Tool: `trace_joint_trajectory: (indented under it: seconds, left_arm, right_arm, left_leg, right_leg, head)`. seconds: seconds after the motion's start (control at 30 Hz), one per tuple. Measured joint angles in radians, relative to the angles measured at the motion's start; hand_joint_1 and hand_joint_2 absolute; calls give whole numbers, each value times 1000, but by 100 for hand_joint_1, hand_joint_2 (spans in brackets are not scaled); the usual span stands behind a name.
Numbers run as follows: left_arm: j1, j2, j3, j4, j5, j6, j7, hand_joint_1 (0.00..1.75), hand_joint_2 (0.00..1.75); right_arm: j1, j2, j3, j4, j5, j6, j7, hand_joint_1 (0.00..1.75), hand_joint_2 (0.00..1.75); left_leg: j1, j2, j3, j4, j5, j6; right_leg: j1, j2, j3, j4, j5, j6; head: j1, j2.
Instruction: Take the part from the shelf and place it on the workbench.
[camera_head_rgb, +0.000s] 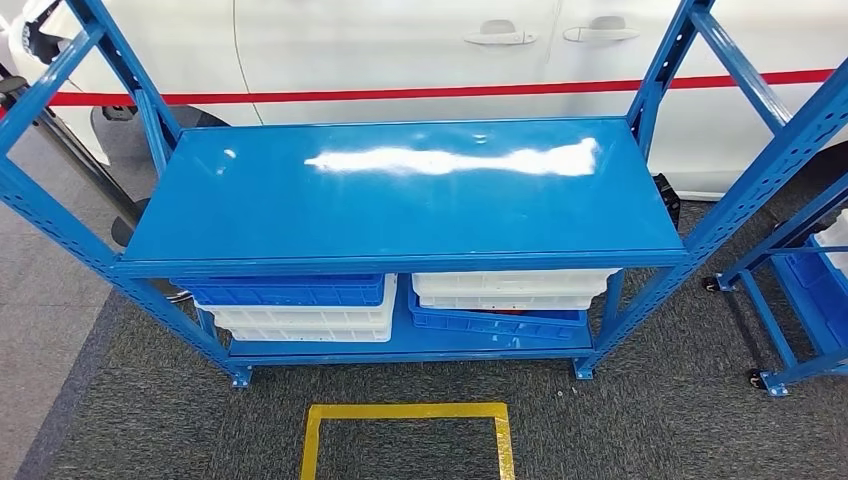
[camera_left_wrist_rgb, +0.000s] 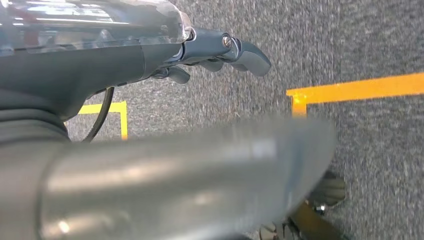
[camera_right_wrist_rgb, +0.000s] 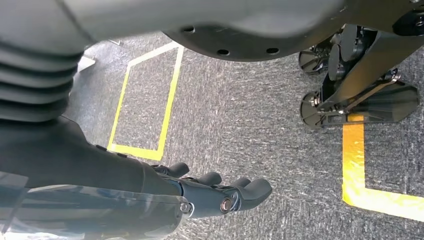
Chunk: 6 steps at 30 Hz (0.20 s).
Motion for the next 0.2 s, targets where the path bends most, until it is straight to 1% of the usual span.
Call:
trace_joint_trajectory:
  seconds: [0.07, 0.2]
  left_arm:
    - [0, 0, 2, 0, 0, 7, 1, 0, 175]
    - [2, 2, -19, -1, 24, 10, 8, 0, 175]
  right_arm:
    - [0, 0, -2, 0, 1, -1, 0, 0, 175]
    - [3, 0, 11, -1, -15, -4, 2, 0, 175]
  left_leg:
    - [0, 0, 0, 0, 0, 0]
    - [-1, 0, 0, 1, 0, 0]
  right_leg:
    - [-1, 0, 0, 0, 0, 1]
    - [-3, 0, 0, -1, 1, 1]
  head:
    - [0, 0]
    - [0, 0]
